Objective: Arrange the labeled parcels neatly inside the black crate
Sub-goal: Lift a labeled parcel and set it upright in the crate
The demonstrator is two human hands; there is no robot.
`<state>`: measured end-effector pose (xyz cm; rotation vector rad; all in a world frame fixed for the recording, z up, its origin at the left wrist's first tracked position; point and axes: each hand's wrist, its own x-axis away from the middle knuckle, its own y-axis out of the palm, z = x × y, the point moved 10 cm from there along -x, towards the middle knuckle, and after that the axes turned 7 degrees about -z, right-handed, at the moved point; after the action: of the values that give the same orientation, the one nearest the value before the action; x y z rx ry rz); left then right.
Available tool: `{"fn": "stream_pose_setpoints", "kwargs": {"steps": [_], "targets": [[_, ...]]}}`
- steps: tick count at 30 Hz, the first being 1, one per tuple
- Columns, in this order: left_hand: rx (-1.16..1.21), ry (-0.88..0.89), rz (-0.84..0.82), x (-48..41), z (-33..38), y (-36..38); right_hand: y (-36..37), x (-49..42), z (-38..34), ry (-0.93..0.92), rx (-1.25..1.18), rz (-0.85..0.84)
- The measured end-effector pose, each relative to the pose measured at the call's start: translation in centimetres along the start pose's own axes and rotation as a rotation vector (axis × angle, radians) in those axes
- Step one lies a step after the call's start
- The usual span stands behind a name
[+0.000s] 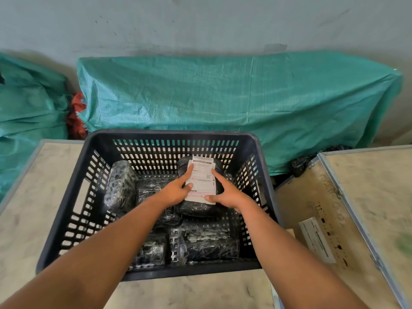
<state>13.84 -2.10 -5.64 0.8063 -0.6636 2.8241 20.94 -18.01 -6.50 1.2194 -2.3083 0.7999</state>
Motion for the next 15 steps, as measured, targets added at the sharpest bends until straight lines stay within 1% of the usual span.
{"fn": "stream_pose_setpoints", "kwargs": {"steps": [6,12,15], "targets": [[-0.095,-0.034,-0.012,-0.7,-0.7,1.7,0.0,-0.1,0.8,0.012,0.010,-0.016],[-0.028,-0.051,0.105,-0.4,-1.5,1.7,0.3,0.0,0.6,-0.004,0.038,0.003],[-0.071,-0.064,0.145,0.2,-1.7,1.5,0.6,0.3,0.3,-0.020,0.071,0.019]]}}
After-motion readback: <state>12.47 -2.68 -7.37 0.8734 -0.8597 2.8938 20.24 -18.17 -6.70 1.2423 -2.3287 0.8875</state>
